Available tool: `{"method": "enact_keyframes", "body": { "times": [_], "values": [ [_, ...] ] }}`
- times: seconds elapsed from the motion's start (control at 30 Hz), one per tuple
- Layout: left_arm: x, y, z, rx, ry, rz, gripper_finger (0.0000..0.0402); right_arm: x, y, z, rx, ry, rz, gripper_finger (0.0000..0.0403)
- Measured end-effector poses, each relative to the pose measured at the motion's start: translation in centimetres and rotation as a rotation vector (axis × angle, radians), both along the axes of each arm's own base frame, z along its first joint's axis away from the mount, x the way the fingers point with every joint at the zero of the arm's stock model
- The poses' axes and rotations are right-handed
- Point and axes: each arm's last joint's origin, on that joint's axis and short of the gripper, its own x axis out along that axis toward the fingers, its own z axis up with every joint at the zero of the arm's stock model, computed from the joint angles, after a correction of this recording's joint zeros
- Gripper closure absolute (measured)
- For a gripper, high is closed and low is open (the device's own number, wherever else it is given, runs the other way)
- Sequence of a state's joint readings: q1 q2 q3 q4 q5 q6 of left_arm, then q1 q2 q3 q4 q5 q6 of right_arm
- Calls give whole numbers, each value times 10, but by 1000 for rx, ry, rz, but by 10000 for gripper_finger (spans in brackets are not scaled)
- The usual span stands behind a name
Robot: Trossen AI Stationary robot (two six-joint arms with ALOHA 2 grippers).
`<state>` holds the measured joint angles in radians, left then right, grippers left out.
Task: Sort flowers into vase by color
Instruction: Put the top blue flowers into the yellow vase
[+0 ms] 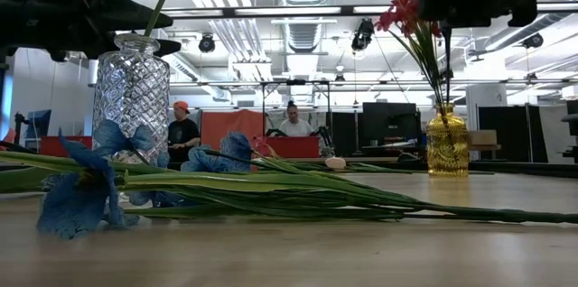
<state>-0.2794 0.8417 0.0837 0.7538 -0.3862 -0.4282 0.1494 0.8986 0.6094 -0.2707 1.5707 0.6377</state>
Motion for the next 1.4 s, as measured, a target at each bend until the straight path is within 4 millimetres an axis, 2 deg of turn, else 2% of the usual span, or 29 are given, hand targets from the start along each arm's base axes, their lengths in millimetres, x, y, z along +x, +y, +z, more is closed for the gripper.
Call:
{"method": "enact_keyframes", "body": {
  "times": [0.27,0.63,1.03,1.2,1.4],
  "values": [
    [0,0,0,0,0,-1,232,3,1,-3,-3,22,1,371],
    [0,0,0,-10,-1,-2,232,5,1,-5,44,36,64,246],
    [0,0,-2,-33,14,-11,232,6,2,-7,131,64,184,144],
    [0,0,-2,-46,17,-12,232,1,2,-7,180,68,236,124],
    [0,-1,-2,-63,16,-38,232,-15,0,-7,312,29,293,123]
  ]
}}
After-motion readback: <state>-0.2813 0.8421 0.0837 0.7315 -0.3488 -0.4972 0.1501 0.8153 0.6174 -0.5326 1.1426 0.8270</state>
